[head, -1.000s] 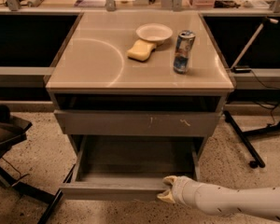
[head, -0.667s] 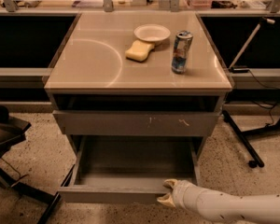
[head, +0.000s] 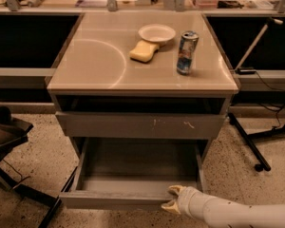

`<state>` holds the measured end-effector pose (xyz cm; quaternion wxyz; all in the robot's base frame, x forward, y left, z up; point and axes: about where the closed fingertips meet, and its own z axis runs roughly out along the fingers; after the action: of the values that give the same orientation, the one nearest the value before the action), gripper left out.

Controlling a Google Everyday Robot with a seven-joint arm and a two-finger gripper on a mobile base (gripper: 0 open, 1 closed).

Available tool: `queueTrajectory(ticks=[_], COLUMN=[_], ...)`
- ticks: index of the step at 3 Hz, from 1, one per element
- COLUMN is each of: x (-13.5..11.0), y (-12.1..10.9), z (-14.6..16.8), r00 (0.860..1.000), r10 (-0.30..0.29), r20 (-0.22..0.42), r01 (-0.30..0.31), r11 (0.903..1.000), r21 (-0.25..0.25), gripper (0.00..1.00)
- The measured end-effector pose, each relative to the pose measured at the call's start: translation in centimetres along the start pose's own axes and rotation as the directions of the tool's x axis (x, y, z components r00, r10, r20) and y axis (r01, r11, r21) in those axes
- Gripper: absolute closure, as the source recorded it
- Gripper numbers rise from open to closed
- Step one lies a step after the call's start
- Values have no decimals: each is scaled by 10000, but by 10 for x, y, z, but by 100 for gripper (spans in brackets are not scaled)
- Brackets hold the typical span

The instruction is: Open middle drawer

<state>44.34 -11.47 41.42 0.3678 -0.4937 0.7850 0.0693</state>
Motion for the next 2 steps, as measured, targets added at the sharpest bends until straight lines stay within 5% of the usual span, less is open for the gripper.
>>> queueTrajectory(ticks=[2], x=[-3], y=[15], z=[-3], r00=[9998], r10=[-130], r20=[176], r01=[132], r11=[9999], r21=[-106], gripper=[100])
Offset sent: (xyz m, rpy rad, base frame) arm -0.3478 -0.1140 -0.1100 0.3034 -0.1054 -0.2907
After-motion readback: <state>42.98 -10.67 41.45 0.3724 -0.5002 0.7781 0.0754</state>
